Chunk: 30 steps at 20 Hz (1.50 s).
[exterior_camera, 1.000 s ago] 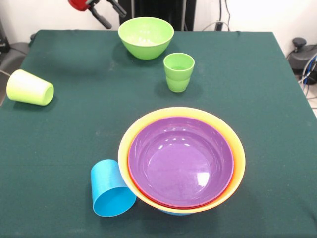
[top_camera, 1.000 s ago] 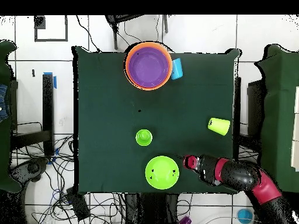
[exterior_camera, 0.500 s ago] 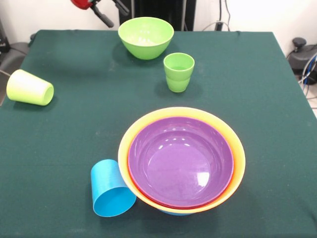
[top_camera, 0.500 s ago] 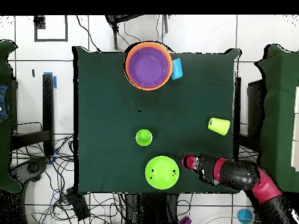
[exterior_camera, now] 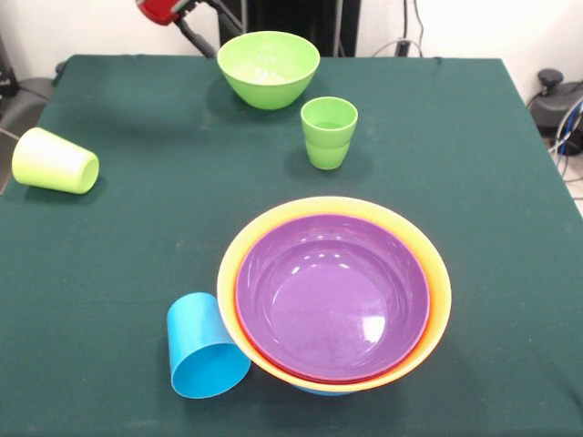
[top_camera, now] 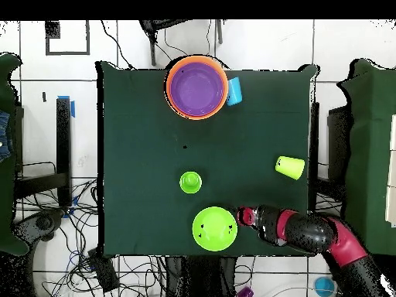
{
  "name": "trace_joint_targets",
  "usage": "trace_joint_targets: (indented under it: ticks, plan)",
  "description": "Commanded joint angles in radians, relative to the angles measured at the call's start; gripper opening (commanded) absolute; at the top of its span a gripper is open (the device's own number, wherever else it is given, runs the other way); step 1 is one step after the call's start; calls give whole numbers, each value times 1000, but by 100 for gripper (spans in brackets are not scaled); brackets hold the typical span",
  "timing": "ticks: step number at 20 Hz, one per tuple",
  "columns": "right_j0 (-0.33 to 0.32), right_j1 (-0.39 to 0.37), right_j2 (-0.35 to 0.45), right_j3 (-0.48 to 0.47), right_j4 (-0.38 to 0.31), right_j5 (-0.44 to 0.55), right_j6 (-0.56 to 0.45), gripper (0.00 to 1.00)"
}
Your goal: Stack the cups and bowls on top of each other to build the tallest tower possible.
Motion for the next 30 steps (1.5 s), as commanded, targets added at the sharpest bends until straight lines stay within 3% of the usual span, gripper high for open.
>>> trace_joint_targets:
  ticks: [1,10,30]
  plan:
    - [51,131,-52,-145,-145,-44,-309,100]
    - [48,203,-45,-207,-202,-25,-347,100]
    - [45,199,-28,-211,-226,1,-327,100]
